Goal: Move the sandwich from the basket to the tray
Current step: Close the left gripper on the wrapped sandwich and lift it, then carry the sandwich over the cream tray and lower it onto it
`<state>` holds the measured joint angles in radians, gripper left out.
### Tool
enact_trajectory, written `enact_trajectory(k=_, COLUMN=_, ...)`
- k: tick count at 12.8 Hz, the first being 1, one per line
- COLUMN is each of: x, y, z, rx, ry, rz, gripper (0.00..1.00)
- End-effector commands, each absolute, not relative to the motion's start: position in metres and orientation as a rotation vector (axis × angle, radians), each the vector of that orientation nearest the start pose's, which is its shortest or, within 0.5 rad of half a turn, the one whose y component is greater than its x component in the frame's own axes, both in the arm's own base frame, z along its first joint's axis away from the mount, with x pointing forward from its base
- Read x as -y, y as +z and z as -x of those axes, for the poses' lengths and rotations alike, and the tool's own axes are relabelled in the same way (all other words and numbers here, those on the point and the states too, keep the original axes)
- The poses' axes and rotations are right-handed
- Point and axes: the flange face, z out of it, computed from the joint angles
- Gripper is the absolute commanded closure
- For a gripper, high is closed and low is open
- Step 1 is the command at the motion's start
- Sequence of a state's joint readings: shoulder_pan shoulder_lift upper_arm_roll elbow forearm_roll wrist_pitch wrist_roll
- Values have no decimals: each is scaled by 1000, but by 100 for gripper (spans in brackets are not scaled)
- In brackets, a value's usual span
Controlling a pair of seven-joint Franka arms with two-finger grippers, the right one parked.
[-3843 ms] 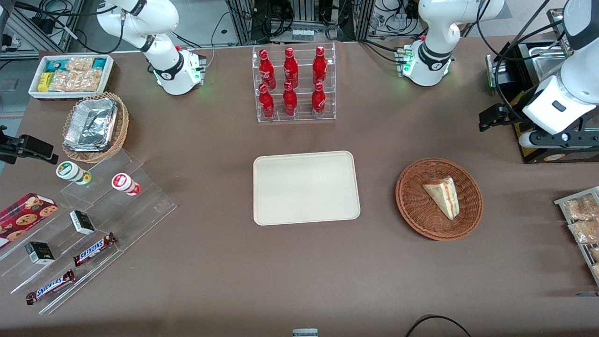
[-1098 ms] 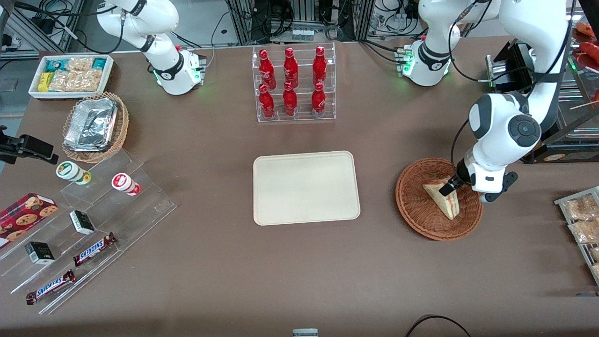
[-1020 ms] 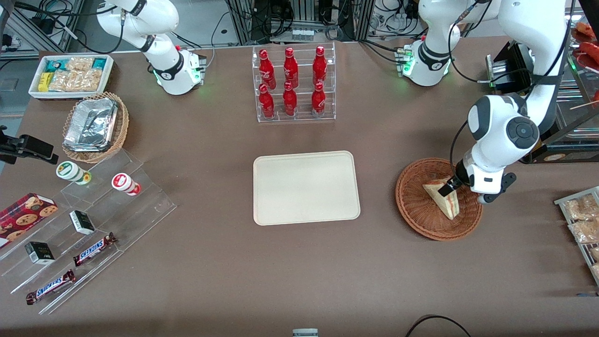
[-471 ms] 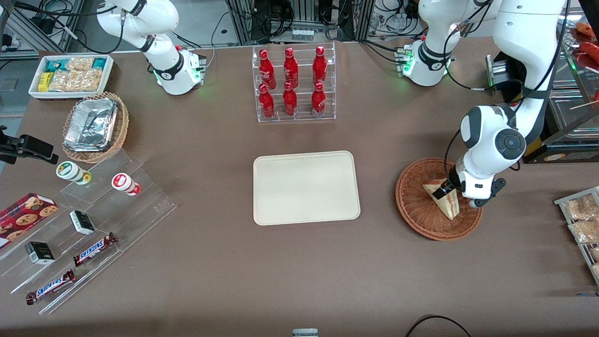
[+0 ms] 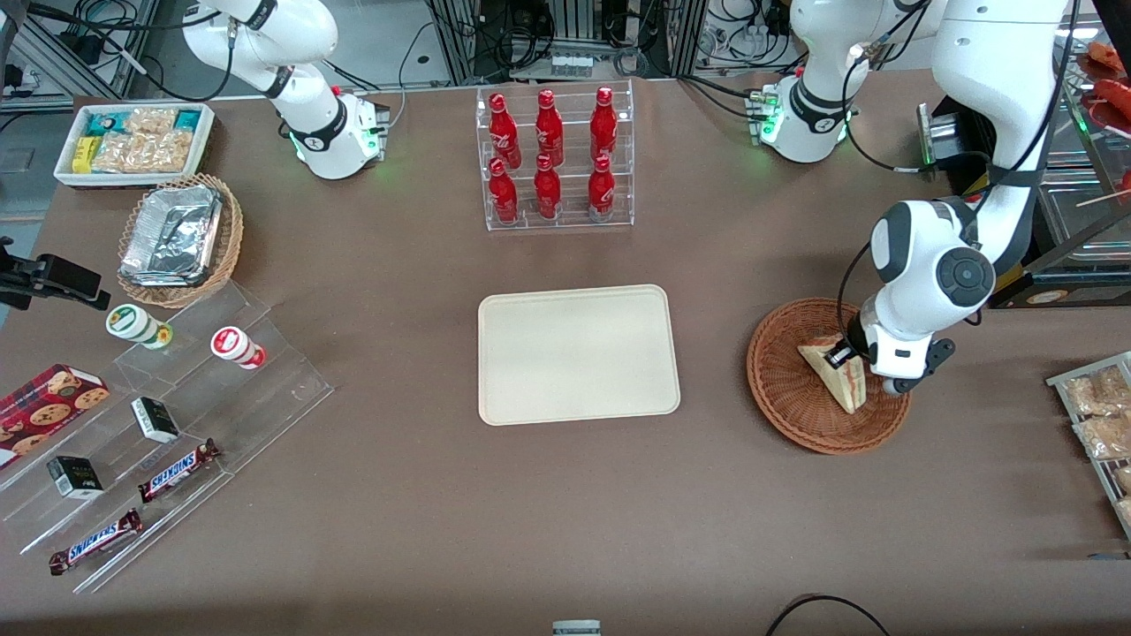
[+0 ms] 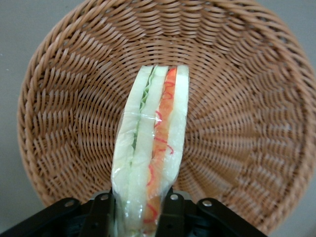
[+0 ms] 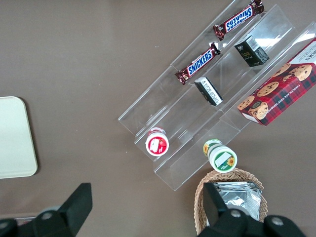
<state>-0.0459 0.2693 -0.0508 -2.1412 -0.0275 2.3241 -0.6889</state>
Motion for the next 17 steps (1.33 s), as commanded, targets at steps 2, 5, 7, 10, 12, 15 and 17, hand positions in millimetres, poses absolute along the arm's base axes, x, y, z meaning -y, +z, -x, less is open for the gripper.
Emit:
enact_trajectory(k=2, x=92, y=327, z=-582, rx=822, ry=203, rz=3026, gripper=100)
enact_trajectory(k=5, x=150, y=334, z=-577, rx=636, ry=183, rz=3071, gripper=100)
enact_trajectory(k=7, x=200, y=328, z=-569, rx=454, ry=172, rz=3081, gripper=100)
enact_trajectory(k=10, x=263, y=321, z=-565, rx=325, ry=194, rz=3145, gripper=100)
enact_trajectory(k=12, x=326, y=317, z=-545, rx=213, ry=176, rz=3152, gripper=100)
enact_trajectory(k=15, x=407, y=299, z=-542, rx=306, ry=166, rz=3162, gripper=100)
enact_trajectory(k=17, x=464, y=273, z=-534, rx=325, ry=123, rz=3150, gripper=100)
